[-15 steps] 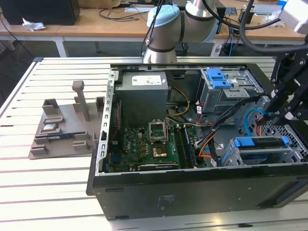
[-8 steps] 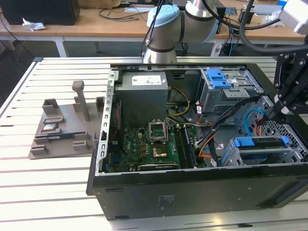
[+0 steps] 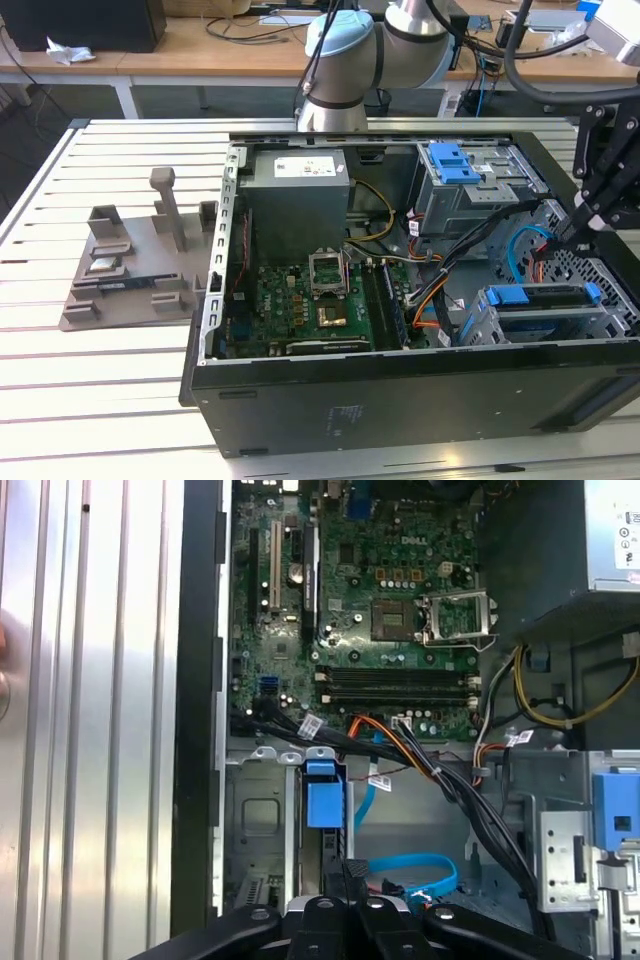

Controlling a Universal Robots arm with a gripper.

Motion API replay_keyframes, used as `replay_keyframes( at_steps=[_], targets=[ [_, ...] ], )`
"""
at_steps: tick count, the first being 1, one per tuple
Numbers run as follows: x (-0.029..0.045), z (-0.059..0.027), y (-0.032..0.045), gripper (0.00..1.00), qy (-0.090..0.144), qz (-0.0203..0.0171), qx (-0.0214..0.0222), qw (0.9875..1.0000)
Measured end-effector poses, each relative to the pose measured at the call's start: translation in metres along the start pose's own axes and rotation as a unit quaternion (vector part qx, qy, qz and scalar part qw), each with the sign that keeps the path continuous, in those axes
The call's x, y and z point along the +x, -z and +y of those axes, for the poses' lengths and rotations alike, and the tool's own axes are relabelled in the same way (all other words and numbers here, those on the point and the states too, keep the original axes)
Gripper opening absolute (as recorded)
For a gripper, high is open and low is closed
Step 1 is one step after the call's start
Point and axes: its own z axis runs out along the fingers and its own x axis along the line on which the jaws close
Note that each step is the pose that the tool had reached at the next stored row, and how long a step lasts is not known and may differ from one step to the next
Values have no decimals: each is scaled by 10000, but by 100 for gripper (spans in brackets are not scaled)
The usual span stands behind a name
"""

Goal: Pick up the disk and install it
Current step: 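Insert the disk into the insertion slot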

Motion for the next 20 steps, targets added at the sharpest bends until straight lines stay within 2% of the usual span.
replay_keyframes(
  at_steps=[7,14,20],
  targets=[
    [-56,-151,-43,11,3,5,-7,10000],
    [-94,-266,-158,11,2,12,-13,10000],
    [-180,-381,-197,11,2,11,-14,10000]
  ],
)
